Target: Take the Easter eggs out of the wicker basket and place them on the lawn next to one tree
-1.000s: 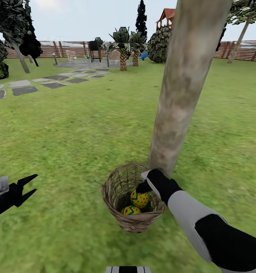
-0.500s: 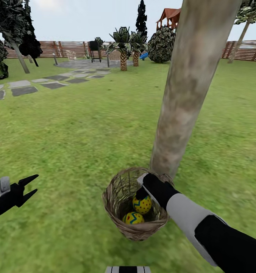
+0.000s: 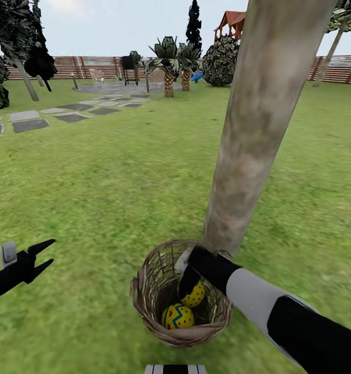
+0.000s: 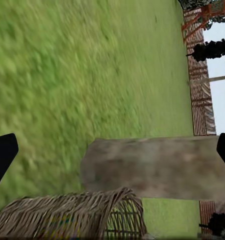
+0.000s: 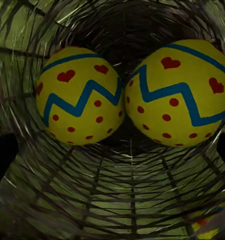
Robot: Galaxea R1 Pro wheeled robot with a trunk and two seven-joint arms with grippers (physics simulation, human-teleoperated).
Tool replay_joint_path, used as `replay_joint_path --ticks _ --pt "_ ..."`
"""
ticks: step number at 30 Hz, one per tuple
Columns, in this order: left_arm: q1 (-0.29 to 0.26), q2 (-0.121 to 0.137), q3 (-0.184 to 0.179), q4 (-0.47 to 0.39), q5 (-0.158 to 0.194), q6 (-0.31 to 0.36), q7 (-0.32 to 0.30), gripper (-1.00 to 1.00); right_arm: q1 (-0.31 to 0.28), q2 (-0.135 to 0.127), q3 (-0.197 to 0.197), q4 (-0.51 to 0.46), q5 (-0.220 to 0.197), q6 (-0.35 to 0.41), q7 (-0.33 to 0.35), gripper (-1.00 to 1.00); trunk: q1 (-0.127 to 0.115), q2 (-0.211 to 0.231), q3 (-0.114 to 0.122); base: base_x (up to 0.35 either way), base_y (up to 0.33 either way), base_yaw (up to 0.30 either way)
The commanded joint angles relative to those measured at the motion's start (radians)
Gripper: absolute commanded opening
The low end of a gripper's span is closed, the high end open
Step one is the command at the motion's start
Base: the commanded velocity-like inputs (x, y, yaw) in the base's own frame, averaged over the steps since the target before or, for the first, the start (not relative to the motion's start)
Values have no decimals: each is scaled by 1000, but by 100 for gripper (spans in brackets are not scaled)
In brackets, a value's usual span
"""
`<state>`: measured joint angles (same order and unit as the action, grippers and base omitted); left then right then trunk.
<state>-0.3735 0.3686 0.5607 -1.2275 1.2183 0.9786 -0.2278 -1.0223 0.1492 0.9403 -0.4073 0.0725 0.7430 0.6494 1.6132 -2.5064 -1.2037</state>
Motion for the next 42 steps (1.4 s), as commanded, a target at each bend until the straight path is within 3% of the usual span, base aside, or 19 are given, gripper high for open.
replay_joint_path --ticks 1,2,6,10,17,19,31,39,42 --pt "-1 0 -3 0 -8 5 -8 100 -1 0 31 -2 12 -23 48 100 0 0 -1 2 -1 0" --pt "-1 0 -7 0 -8 5 -8 100 -1 1 55 -2 14 -48 76 100 0 0 -1 0 0 0" --pt "-1 0 -8 0 -8 5 -8 100 -1 1 67 -2 36 -63 91 100 0 0 -1 0 0 0" --pt "-1 0 -8 0 -7 5 -8 100 -1 5 65 4 144 -151 97 100 1 -1 -12 0 0 0" --pt "-1 0 -10 -1 -6 5 -8 100 -1 9 64 -3 193 -172 88 100 4 -3 -39 0 0 0" --pt "-1 0 -10 -1 -6 5 -8 100 -1 10 64 -4 221 -223 92 100 5 -3 -47 0 0 0" --pt "-1 0 -10 -1 -7 5 -8 100 -1 15 58 -5 222 -340 96 100 11 -6 -94 0 0 0" --pt "-1 0 -10 0 -7 5 -8 100 -1 15 58 -13 222 -344 98 100 14 -8 -125 0 0 0" --pt "4 -3 -11 -5 -3 2 -11 100 -18 18 54 -6 213 -340 83 100 14 -8 -124 0 0 0"
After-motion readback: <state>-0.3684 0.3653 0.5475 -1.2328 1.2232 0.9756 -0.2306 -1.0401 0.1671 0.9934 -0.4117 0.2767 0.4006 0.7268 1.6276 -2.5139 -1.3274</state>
